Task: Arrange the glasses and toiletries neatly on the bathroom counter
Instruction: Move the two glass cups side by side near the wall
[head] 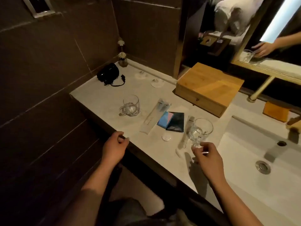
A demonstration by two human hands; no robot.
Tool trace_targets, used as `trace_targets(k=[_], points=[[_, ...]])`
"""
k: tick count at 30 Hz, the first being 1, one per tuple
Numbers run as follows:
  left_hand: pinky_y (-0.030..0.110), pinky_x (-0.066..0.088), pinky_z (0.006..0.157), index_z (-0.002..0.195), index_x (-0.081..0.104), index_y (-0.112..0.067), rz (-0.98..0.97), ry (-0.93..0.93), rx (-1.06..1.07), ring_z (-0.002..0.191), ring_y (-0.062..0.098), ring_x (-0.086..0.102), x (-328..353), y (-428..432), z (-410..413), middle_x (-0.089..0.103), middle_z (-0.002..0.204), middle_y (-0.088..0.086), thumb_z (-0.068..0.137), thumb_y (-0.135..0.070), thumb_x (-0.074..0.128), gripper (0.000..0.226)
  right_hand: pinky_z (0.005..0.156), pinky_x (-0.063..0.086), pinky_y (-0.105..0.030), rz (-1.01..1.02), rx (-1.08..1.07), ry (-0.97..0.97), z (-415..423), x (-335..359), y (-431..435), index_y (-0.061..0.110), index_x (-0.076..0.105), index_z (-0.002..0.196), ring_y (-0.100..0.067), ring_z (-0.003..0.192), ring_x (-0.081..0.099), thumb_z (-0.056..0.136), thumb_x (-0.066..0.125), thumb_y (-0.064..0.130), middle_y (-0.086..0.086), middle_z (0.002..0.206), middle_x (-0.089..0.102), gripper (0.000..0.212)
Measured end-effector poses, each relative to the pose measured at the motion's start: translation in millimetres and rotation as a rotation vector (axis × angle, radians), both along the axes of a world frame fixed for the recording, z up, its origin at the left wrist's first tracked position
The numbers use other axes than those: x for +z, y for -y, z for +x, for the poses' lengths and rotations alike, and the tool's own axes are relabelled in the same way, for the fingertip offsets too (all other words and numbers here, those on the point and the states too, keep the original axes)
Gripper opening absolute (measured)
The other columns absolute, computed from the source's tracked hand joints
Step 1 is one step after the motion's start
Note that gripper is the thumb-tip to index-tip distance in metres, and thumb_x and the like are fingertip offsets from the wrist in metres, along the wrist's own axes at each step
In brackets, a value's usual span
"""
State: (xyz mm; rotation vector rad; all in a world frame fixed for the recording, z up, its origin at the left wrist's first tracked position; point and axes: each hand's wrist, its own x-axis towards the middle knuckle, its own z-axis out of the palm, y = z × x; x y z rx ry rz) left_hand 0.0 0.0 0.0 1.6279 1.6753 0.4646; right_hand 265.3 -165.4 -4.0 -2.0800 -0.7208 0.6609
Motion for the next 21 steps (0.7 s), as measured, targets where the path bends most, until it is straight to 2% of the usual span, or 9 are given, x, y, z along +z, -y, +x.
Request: trace_targets(k=[4,7,9,12,14,17,21], points=[[0.038,0.048,0.092,0.136,0.045,-0.012,0.018,0.044,0.025,0.111,0.031,0.060,-3,-77,4,0.063,0.119,0.018,0.087,-0.037,0.067,0.060,0.075,0.059,-0.047,0.012,-0.190,0.009,-12,-8,-28,0.024,0.058,0.106,-0.022,0.080,0.069,0.085,0.068,0.043,0.002,0.092,0.067,0.029],[0.035,0.045,0.092,0.139,0.043,-0.011,0.001,0.064,-0.029,0.117,0.031,0.058,-10,-118,1,0.057,0.128,0.017,0.085,-0.037,0.069,0.065,0.073,0.058,-0.044,0.001,-0.313,0.069,-23,-6,-45,0.022,0.060,0.100,-0.024,0.076,0.070,0.088,0.067,0.041,0.003,0.088,0.067,0.023],[0.037,0.051,0.088,0.131,0.050,-0.020,-0.023,0.070,-0.113,0.107,0.030,0.063,-17,-137,-4,0.061,0.122,0.012,0.082,-0.047,0.067,0.059,0.073,0.056,-0.043,-0.029,-0.402,0.082,-32,-4,-52,0.020,0.061,0.098,-0.024,0.076,0.069,0.089,0.066,0.040,0.003,0.086,0.067,0.023],[0.044,0.058,0.076,0.097,0.058,-0.037,-0.058,0.038,-0.237,0.083,0.026,0.068,-32,-164,-10,0.064,0.102,0.000,0.072,-0.067,0.055,0.039,0.075,0.055,-0.045,-0.068,-0.513,0.079,-42,-3,-62,0.019,0.063,0.092,-0.025,0.077,0.066,0.089,0.066,0.039,0.003,0.083,0.067,0.021],[0.047,0.060,0.071,0.082,0.058,-0.039,-0.072,0.048,-0.280,0.075,0.023,0.068,-44,-179,-11,0.064,0.093,-0.002,0.073,-0.069,0.053,0.033,0.073,0.051,-0.041,-0.096,-0.557,0.084,-44,-2,-68,0.016,0.065,0.088,-0.026,0.077,0.064,0.090,0.065,0.037,0.000,0.081,0.067,0.021],[0.052,0.060,0.068,0.076,0.060,-0.035,-0.107,0.117,-0.349,0.066,0.020,0.069,-44,-191,-6,0.066,0.081,0.004,0.078,-0.059,0.056,0.024,0.068,0.043,-0.035,-0.101,-0.607,0.086,-45,0,-77,0.011,0.065,0.083,-0.026,0.076,0.061,0.092,0.064,0.033,-0.003,0.078,0.065,0.023],[0.050,0.061,0.077,0.073,0.064,-0.028,-0.172,0.252,-0.391,0.071,0.017,0.071,-36,-188,0,0.068,0.088,0.009,0.089,-0.042,0.060,0.022,0.062,0.043,-0.031,-0.085,-0.640,0.089,-45,-2,-85,0.011,0.064,0.080,-0.024,0.073,0.061,0.093,0.062,0.030,-0.001,0.074,0.063,0.023]])
